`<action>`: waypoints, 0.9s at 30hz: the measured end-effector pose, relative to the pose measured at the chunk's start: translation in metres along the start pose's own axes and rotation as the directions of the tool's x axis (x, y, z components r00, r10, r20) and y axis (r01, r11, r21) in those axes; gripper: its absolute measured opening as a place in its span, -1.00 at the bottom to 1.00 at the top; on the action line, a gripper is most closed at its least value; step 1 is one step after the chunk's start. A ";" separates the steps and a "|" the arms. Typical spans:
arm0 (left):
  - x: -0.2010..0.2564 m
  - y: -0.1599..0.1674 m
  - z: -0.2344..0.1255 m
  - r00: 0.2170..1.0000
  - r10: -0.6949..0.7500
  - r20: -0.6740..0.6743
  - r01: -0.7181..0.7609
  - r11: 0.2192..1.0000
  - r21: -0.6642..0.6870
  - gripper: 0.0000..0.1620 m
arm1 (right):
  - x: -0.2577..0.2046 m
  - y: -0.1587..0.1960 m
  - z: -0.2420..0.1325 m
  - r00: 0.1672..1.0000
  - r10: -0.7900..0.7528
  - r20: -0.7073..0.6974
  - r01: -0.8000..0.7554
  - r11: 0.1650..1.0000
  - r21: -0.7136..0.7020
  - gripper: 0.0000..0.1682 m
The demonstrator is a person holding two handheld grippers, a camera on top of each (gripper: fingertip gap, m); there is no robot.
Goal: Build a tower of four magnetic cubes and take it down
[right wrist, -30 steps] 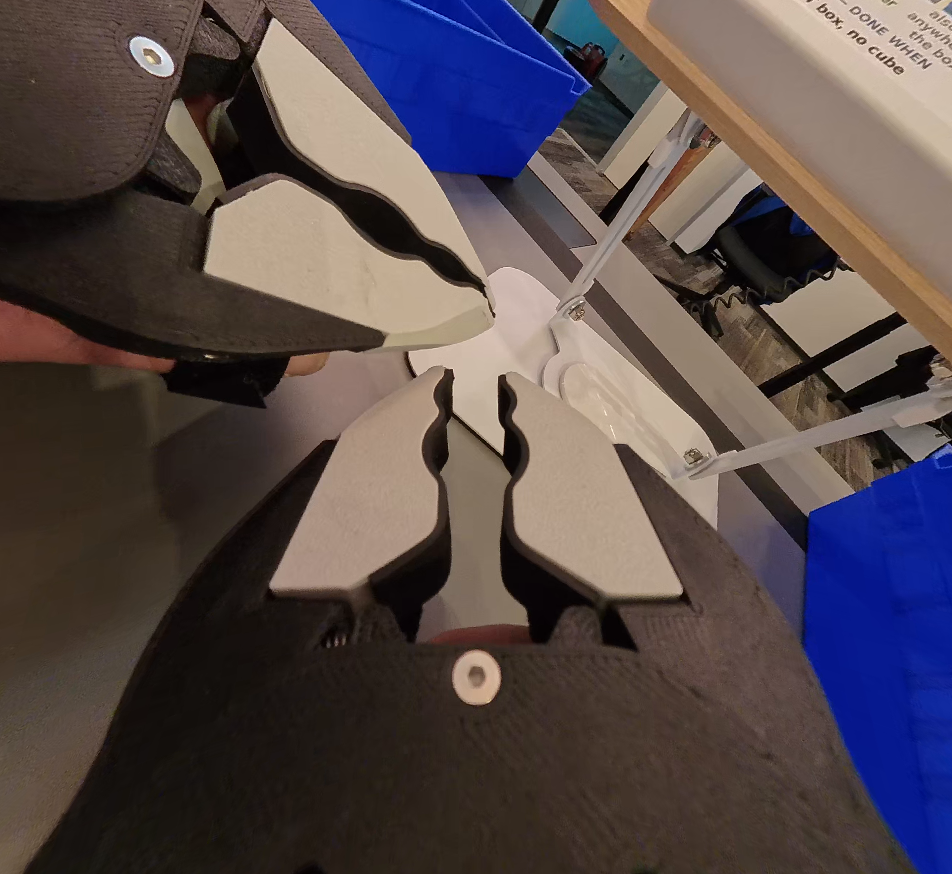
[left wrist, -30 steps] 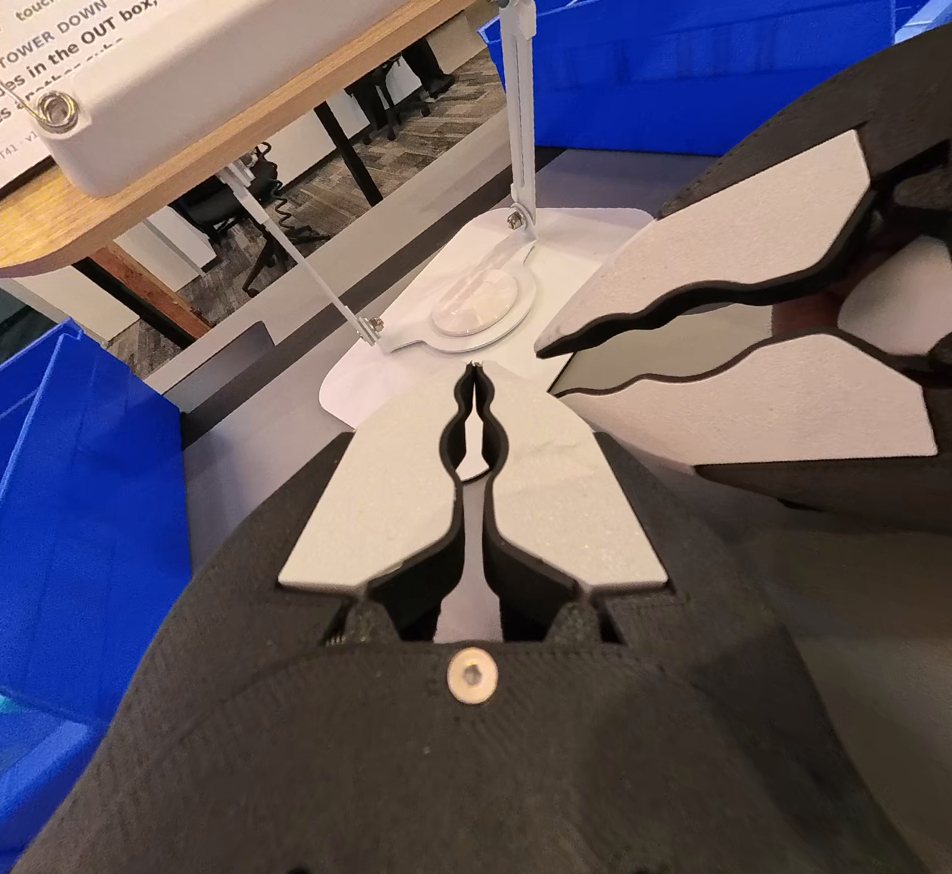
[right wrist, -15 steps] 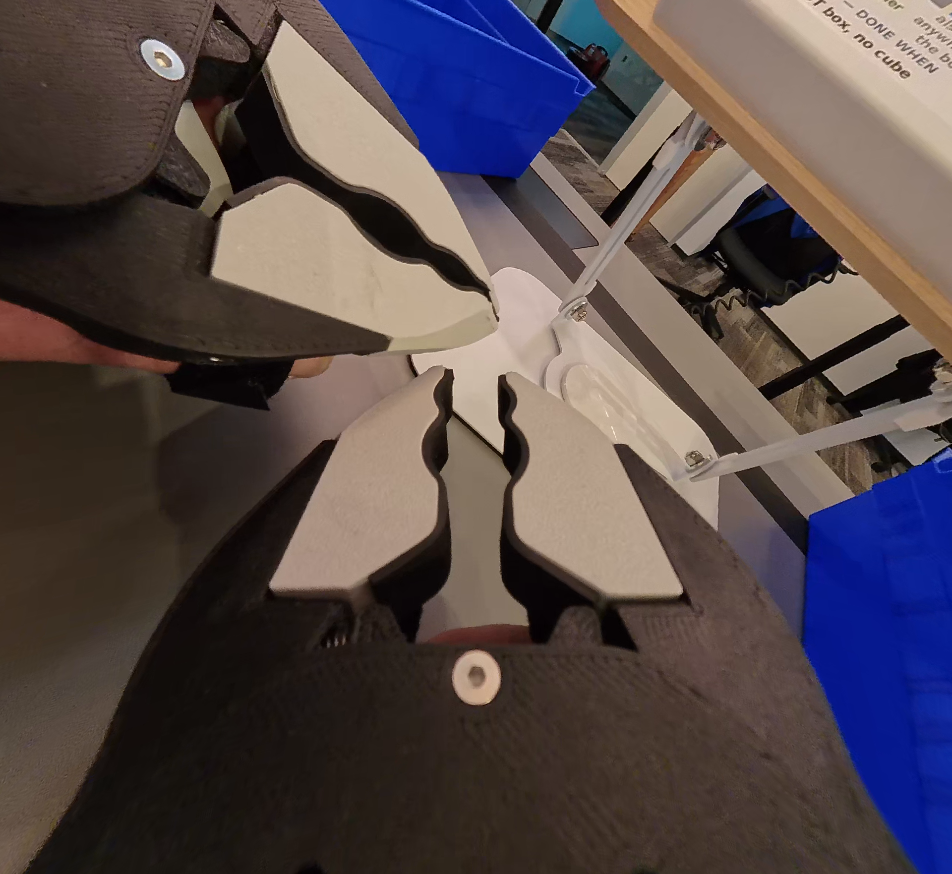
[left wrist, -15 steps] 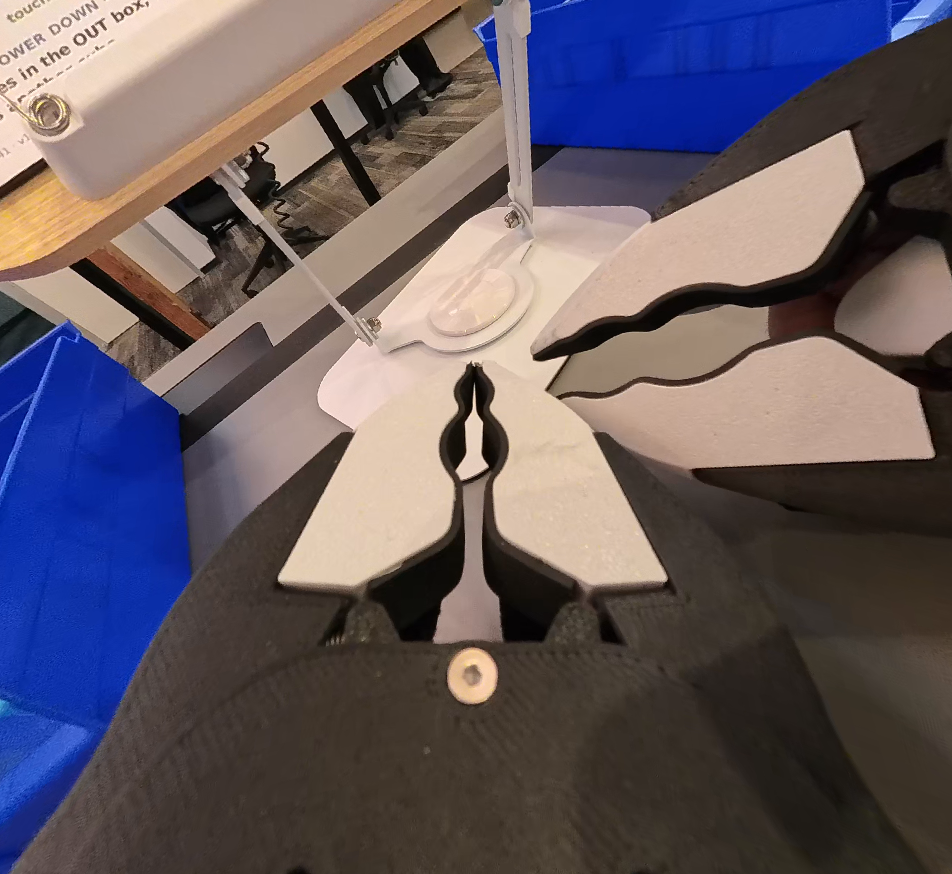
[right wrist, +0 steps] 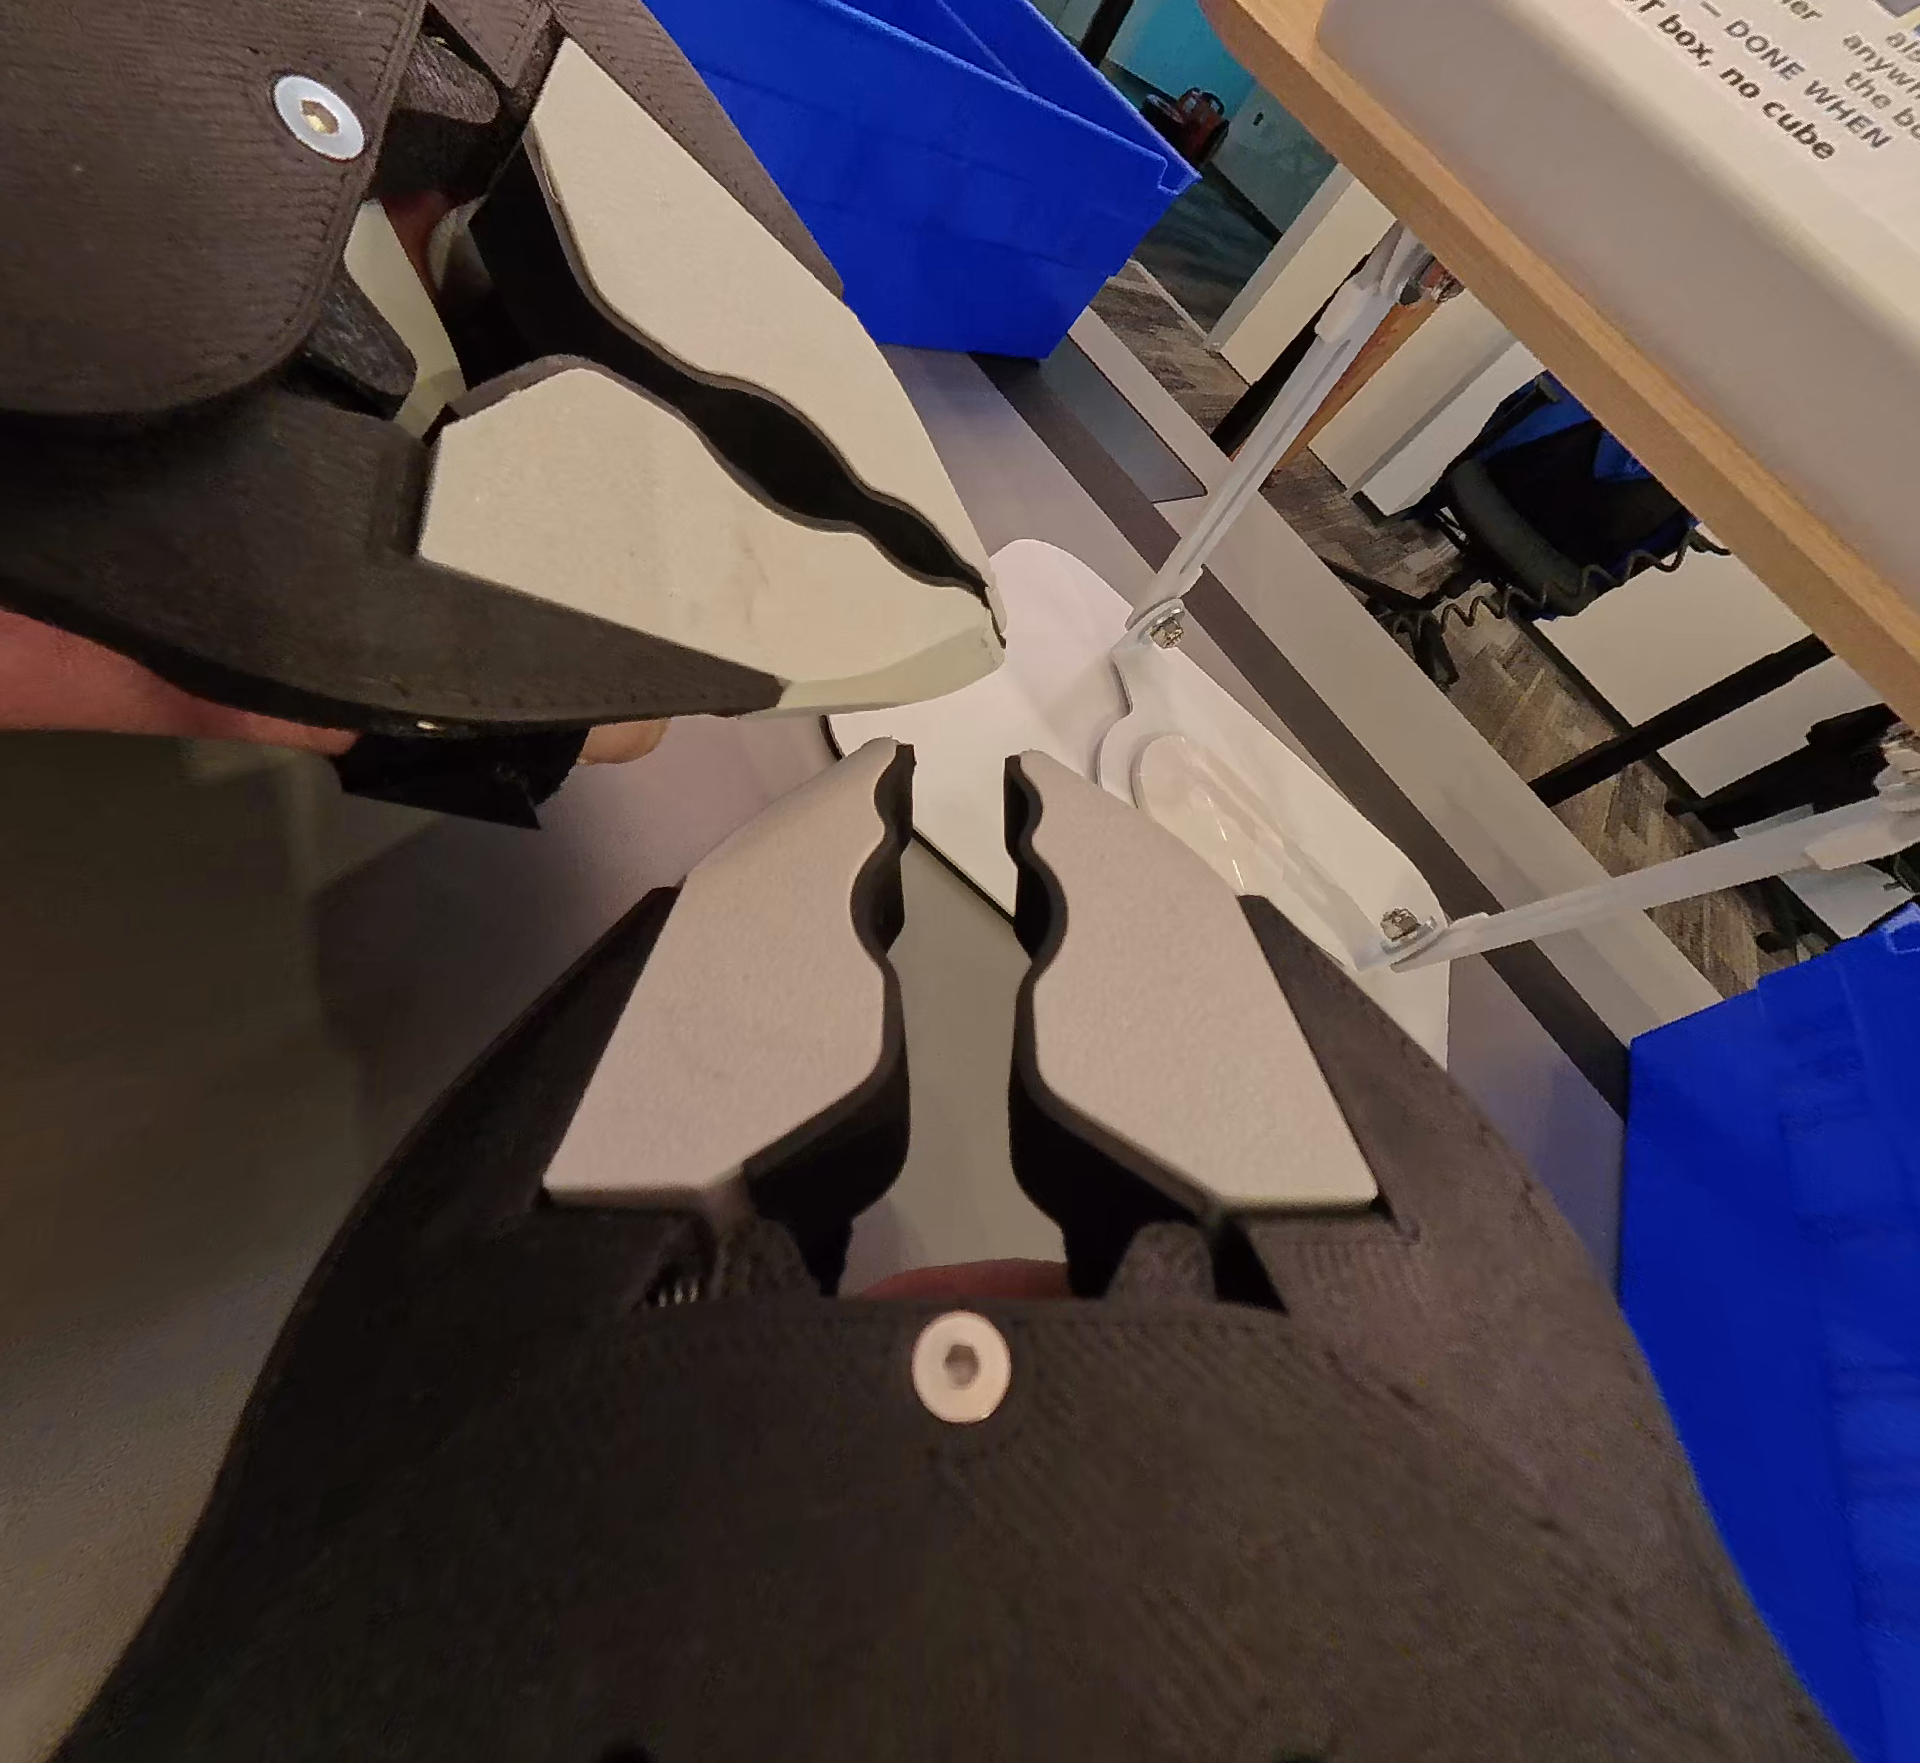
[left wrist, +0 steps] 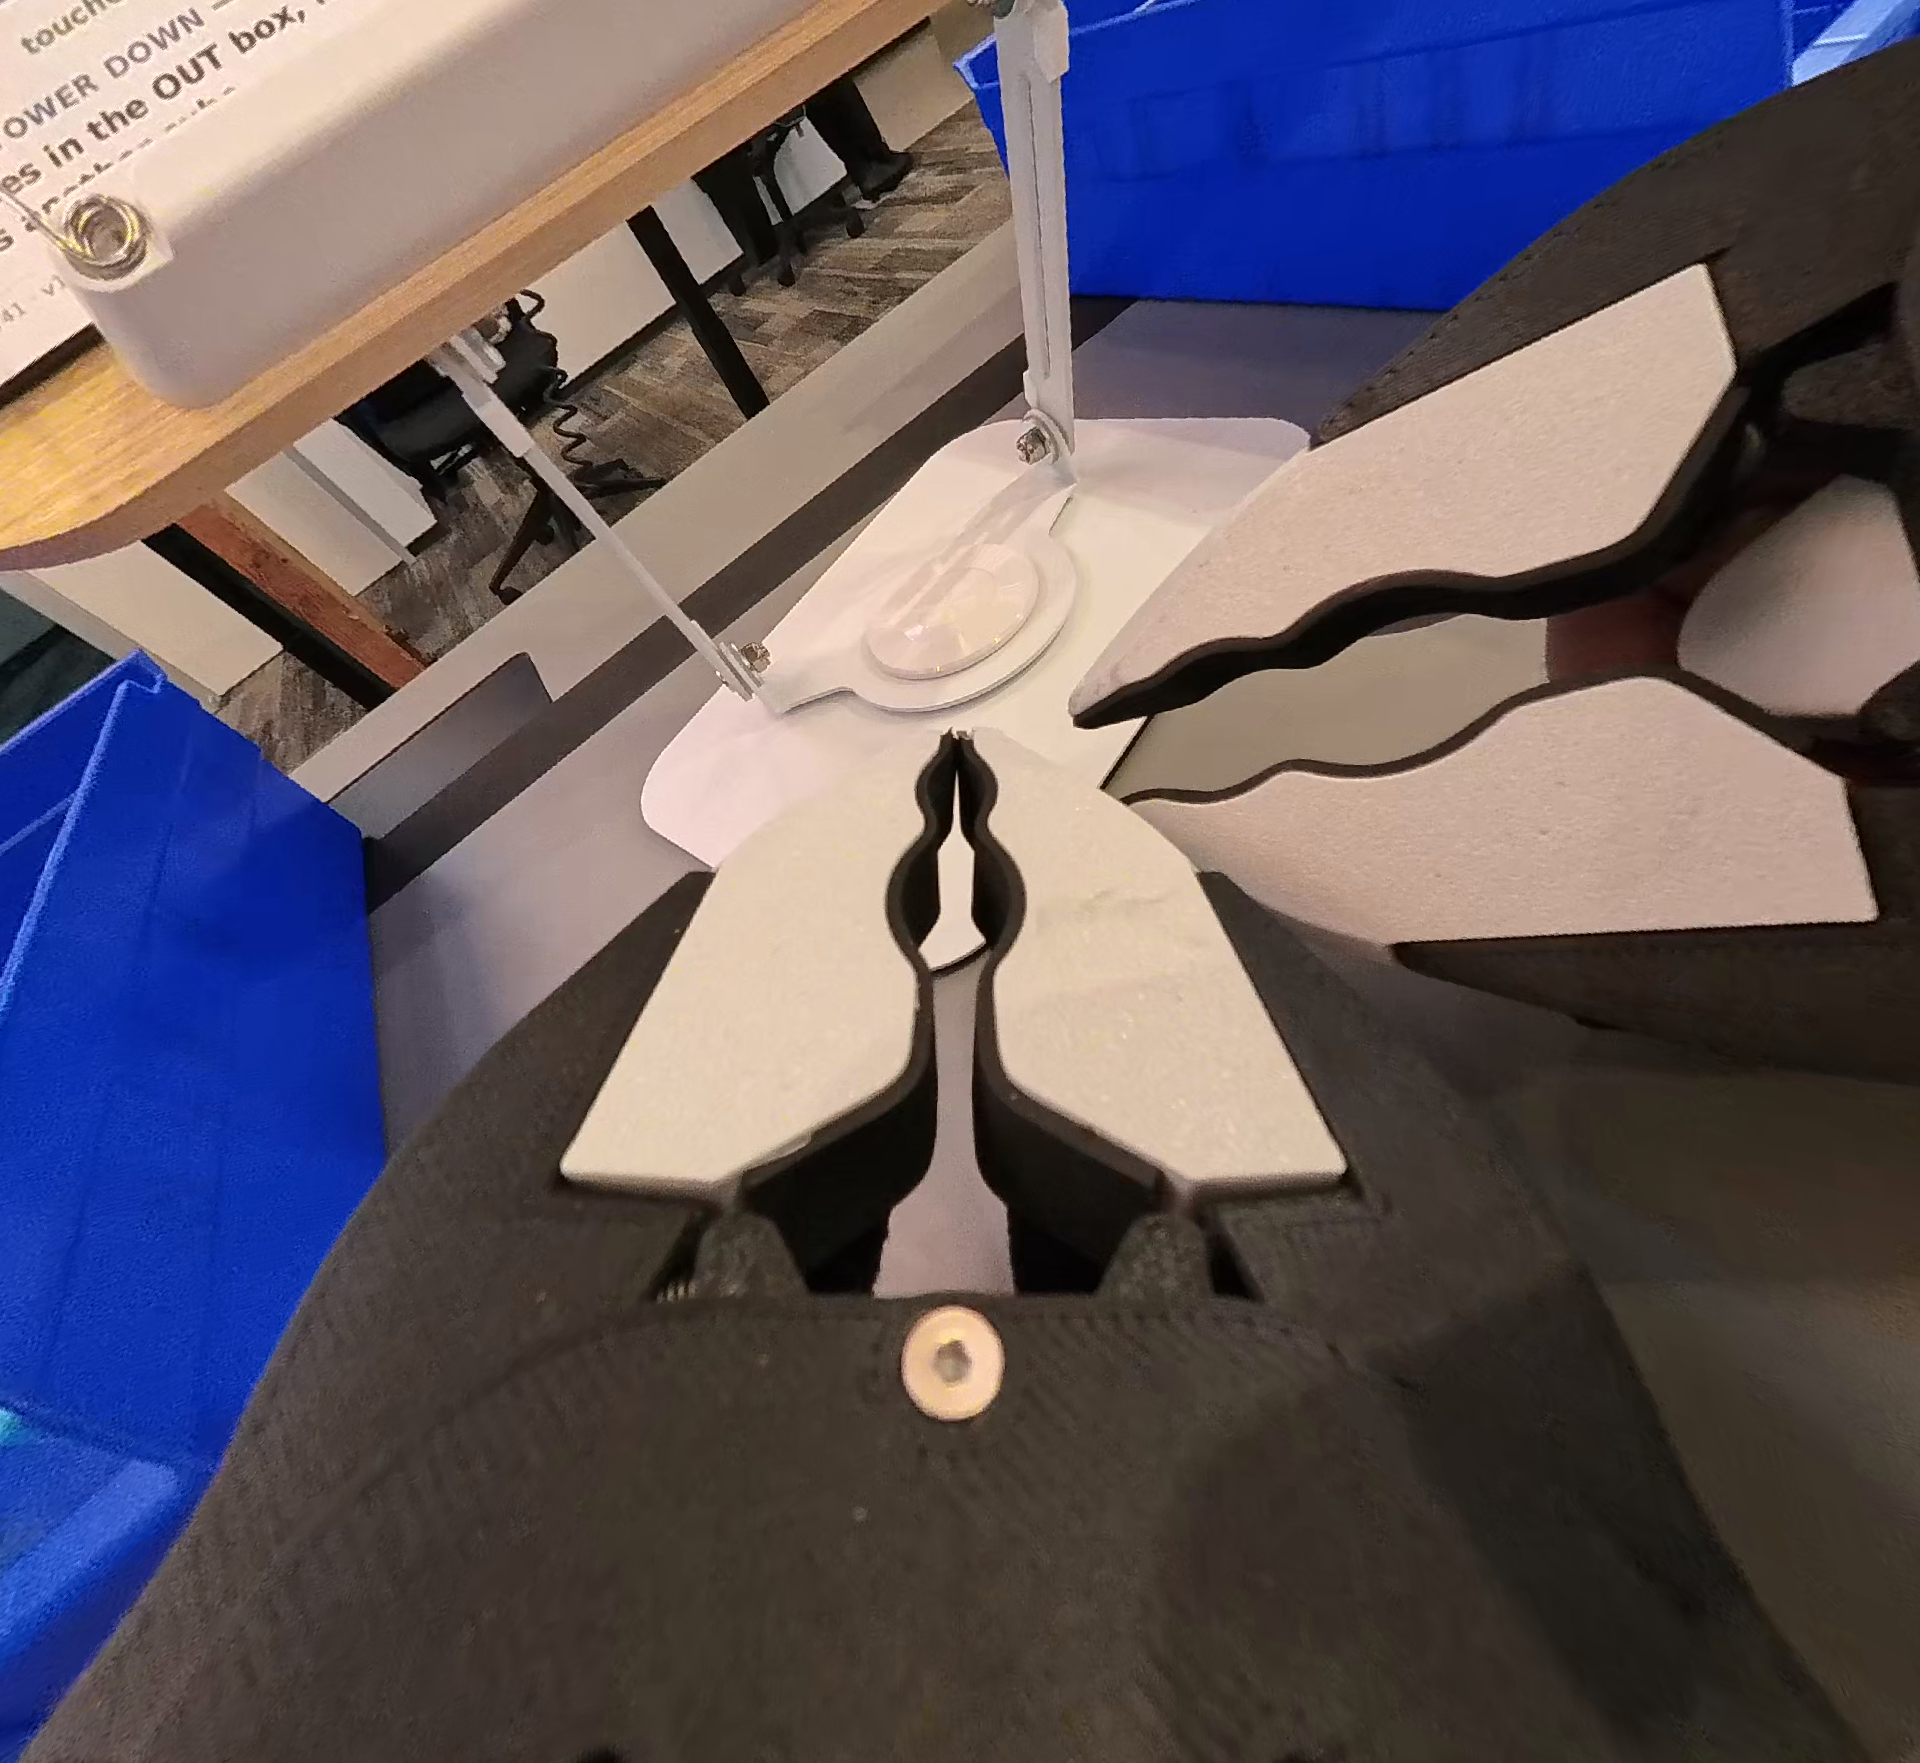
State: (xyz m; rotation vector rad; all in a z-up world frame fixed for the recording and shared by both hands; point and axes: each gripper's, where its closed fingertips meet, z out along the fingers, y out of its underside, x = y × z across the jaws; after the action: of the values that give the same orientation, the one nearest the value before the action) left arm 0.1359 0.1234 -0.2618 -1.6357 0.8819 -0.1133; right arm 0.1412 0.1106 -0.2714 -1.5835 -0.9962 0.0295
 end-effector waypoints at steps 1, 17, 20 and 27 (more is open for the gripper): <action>0.000 0.000 0.000 1.000 -0.002 0.001 0.002 1.000 -0.002 -1.00 | 0.000 0.000 0.000 1.000 0.002 0.000 -0.002 1.000 0.000 -0.80; -0.043 0.012 0.004 0.952 -0.214 0.218 0.229 0.972 -0.047 -1.00 | 0.031 0.002 0.006 0.989 0.110 -0.101 -0.108 0.994 0.024 -0.88; -0.036 0.005 0.012 0.953 -0.214 0.213 0.227 0.973 -0.034 -1.00 | 0.033 0.002 0.005 0.987 0.096 -0.129 -0.094 0.995 0.021 -0.91; -0.031 0.002 0.018 0.960 -0.193 0.201 0.205 0.978 -0.041 -1.00 | 0.036 0.001 0.003 0.984 0.126 -0.126 -0.123 0.992 0.035 -0.96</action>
State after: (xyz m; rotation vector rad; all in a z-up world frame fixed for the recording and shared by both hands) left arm 0.1231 0.1562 -0.2567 -1.7583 0.5743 -0.0635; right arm 0.1628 0.1346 -0.2558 -1.6006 -0.7932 0.0271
